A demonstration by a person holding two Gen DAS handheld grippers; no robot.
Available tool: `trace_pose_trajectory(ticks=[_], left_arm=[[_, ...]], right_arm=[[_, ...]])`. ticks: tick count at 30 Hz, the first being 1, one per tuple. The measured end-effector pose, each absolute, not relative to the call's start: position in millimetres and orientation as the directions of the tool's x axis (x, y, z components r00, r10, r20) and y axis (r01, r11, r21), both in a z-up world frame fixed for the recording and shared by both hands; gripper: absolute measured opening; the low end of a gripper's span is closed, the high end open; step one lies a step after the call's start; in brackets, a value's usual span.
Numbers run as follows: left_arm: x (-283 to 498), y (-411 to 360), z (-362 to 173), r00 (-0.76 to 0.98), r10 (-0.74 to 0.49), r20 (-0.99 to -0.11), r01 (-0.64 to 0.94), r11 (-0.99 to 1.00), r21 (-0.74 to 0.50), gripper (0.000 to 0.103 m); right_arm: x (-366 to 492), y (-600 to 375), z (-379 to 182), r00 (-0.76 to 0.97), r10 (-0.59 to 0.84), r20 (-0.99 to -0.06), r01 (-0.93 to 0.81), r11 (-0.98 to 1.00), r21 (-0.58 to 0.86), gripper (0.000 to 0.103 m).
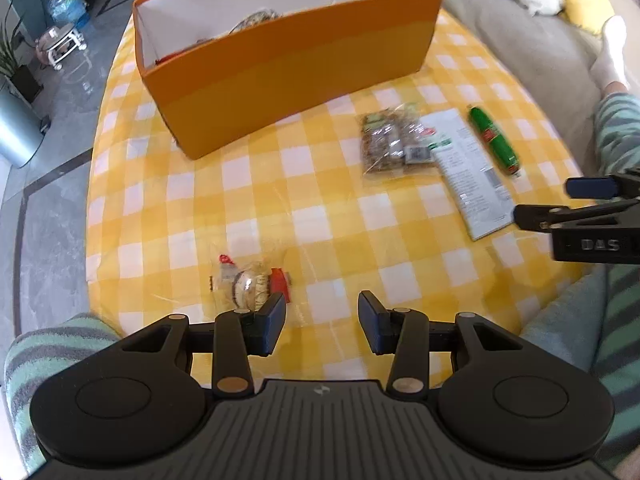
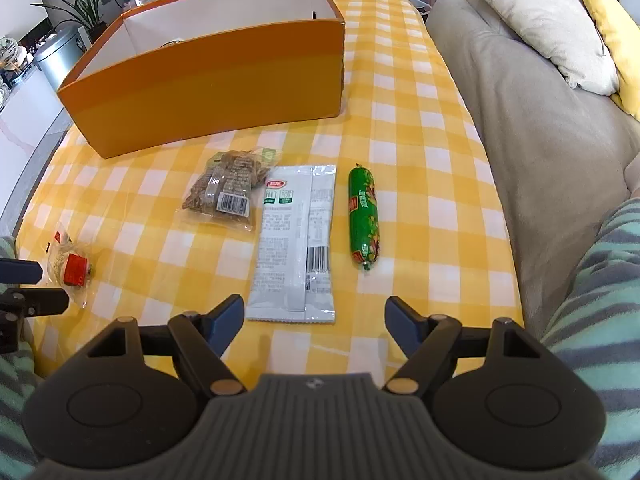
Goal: Organize snacks
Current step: 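Withdraw both tools from the box back toward the remaining snacks, then grasp the clear red-labelled snack with the left tool while the right tool grasps the green sausage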
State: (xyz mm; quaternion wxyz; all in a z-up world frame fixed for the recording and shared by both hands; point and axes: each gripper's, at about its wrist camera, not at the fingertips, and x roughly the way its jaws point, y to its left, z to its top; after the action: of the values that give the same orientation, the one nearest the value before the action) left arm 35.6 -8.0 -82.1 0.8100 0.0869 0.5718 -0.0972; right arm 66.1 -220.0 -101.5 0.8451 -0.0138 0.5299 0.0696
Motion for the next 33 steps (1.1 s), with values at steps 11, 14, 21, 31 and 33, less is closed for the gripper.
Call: trace_pose_trajectory(ticks=[11, 14, 21, 31, 33], left_arm=[[68.2, 3.3, -114.0, 0.210, 0.062, -0.976, 0.138, 0.986, 0.092, 0.050], [71.7, 4.5, -122.1, 0.195, 0.091, -0.977, 0.132, 0.984, 0.118, 0.050], [74.1, 3.1, -132.3, 0.203, 0.092, -0.975, 0.155, 0.980, 0.124, 0.035], [73.0, -8.6, -132.0, 0.247, -0.005, -0.969, 0.204, 0.978, 0.047, 0.014], [74.4, -13.5, -133.0, 0.263, -0.014, -0.965, 0.225, 0.973, 0.047, 0.013]], right_arm=[[75.3, -228.7, -108.3, 0.400, 0.118, -0.909, -0.088, 0.992, 0.090, 0.075], [77.7, -229.6, -111.7, 0.390, 0.129, -0.912, -0.084, 0.991, 0.104, 0.075], [83.0, -230.8, -117.9, 0.370, 0.150, -0.917, -0.079, 0.988, 0.130, 0.074], [87.2, -240.6, -116.9, 0.371, 0.187, -0.910, -0.054, 0.982, 0.180, 0.065], [88.5, -242.1, -113.2, 0.394, 0.174, -0.902, -0.058, 0.985, 0.165, 0.064]])
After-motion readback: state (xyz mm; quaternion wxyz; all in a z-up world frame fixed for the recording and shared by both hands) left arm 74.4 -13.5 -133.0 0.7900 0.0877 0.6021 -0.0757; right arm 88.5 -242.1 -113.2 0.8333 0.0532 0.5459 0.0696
